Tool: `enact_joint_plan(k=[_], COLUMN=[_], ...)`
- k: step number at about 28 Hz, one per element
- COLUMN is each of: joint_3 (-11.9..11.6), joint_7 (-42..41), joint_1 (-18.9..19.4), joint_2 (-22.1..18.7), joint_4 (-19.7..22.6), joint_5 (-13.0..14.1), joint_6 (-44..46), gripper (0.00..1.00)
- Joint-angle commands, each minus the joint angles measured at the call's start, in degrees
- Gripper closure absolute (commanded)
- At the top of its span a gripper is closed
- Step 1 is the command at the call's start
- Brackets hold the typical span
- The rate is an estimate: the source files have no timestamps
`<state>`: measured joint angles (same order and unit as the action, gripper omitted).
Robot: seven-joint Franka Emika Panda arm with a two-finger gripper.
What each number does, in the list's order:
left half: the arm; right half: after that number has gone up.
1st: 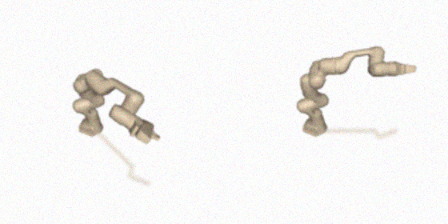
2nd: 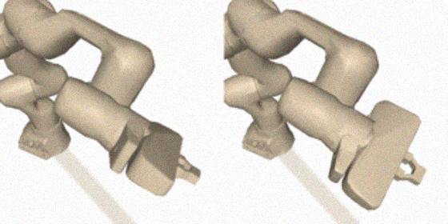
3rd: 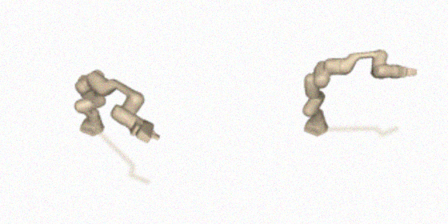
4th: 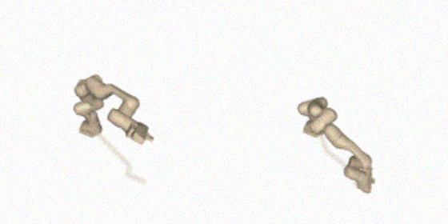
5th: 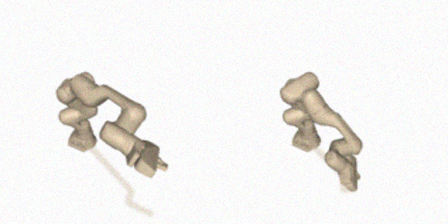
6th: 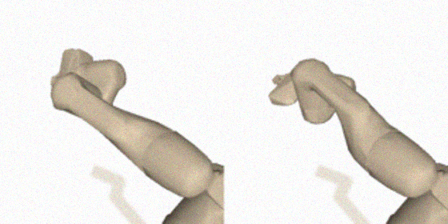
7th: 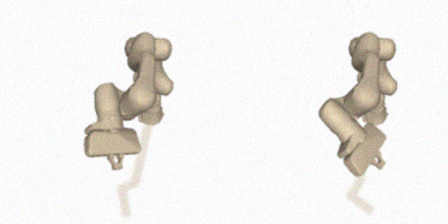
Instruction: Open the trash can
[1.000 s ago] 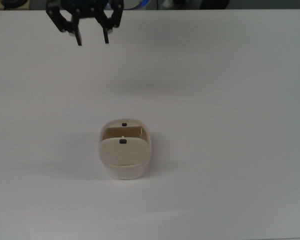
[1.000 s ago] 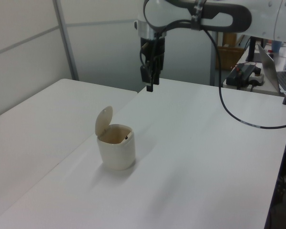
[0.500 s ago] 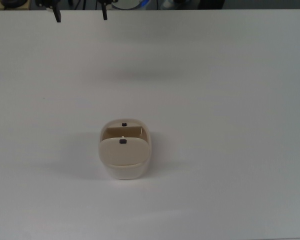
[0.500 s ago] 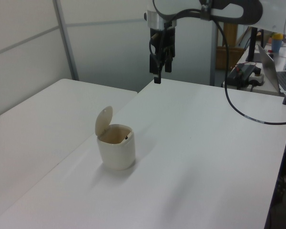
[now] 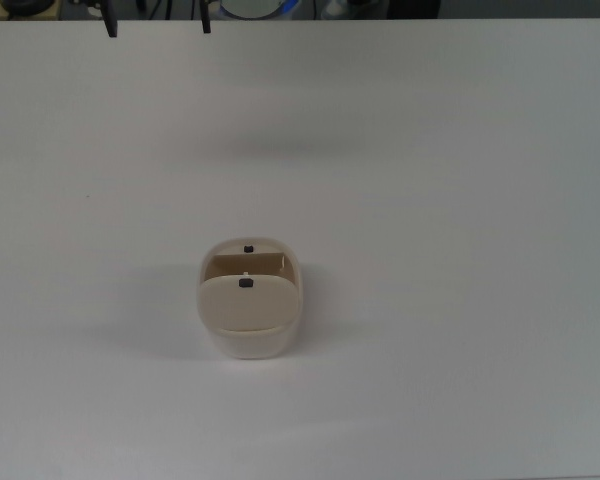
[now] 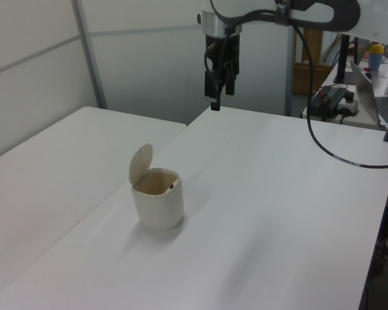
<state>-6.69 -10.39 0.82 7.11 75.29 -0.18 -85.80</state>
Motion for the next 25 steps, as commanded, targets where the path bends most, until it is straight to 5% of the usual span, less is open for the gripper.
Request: enact_joint_plan(k=[1, 25], joint_3=[0.01, -0.16], joint_7=[0.11, -0.59], joint_1=[0.41, 0.41], joint_2=[-0.61, -0.61], joint_4=[0.64, 0.56], joint_5=[-1.23, -1.14], joint_6=[0.90, 0.46], gripper=[0.00, 0.00])
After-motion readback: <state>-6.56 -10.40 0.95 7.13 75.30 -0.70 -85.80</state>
